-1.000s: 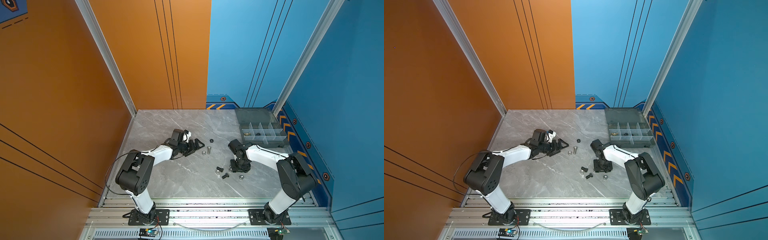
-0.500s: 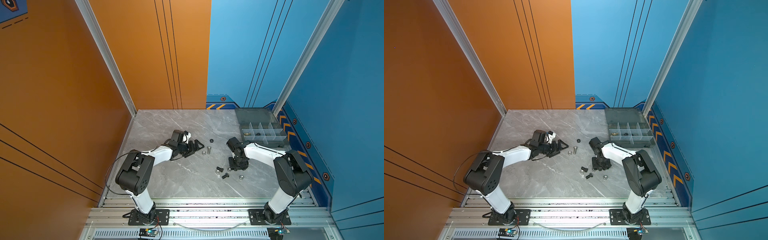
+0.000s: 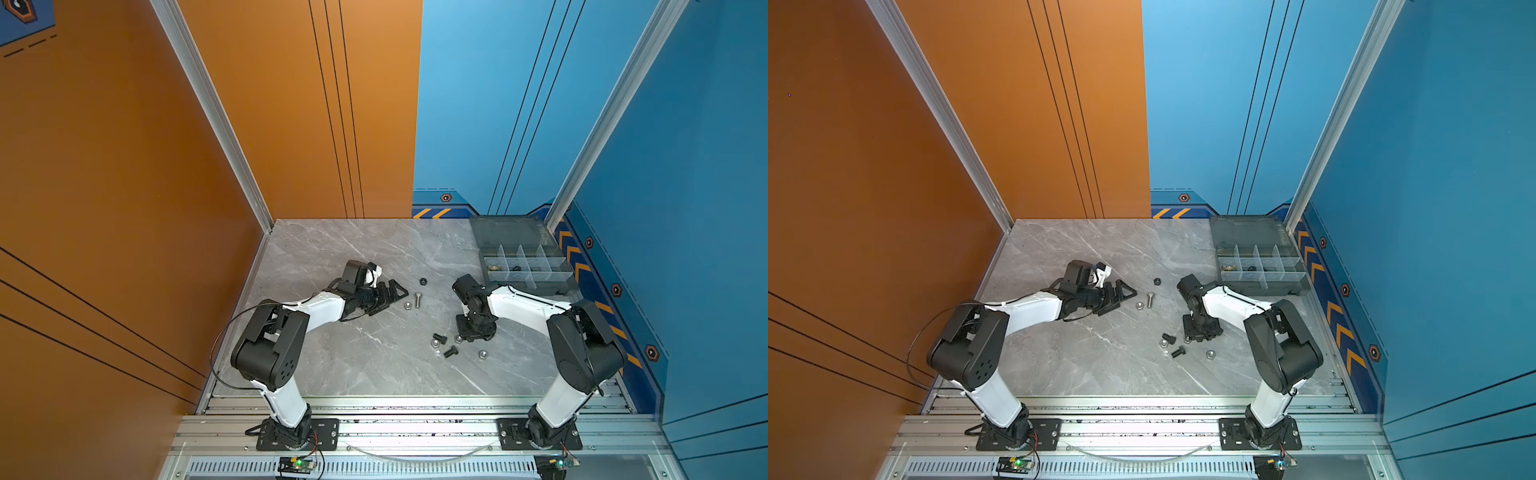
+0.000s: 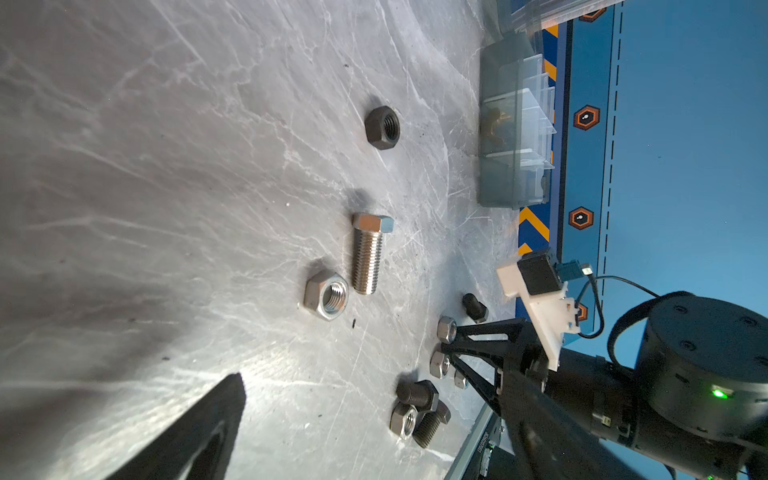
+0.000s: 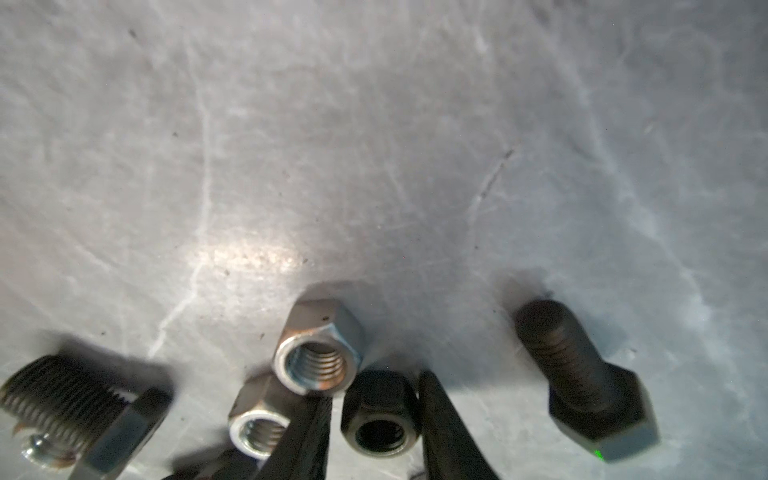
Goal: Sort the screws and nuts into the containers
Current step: 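Lower the open right gripper around the black hex nut, then close the right gripper on the black hex nut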
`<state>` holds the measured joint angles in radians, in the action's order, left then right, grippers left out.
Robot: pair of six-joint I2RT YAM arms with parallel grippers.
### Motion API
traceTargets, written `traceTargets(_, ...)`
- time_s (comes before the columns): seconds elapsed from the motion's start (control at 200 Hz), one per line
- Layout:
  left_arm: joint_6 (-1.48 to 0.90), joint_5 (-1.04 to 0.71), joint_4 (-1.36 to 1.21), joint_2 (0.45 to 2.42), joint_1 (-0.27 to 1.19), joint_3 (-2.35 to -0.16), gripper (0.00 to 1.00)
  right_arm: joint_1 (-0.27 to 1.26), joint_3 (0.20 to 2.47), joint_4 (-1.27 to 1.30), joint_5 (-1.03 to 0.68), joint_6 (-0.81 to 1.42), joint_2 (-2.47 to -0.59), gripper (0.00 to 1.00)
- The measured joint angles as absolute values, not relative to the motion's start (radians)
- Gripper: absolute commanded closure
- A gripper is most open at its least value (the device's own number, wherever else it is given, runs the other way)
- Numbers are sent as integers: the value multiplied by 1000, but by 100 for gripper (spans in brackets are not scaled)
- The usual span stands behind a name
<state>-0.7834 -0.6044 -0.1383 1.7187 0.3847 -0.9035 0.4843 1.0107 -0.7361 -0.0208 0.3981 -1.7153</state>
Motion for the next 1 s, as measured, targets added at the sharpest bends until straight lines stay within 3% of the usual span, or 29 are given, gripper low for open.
traceTargets(0.37, -783, -604, -138, 1719, 385, -904, 2, 484, 1002, -728, -20, 396, -1710, 69)
traceTargets(0.526, -783, -604, -138, 1719, 385, -904, 2, 484, 999, -725, -20, 393, -1706, 83)
traceTargets(0.796, -783, -604, -138, 1719, 385, -904, 2, 484, 998, -724, -21, 392, -1703, 96)
traceTargets(0.996, -783, -604, -138, 1719, 385, -904, 2, 455, 991, -725, -41, 392, -1688, 100)
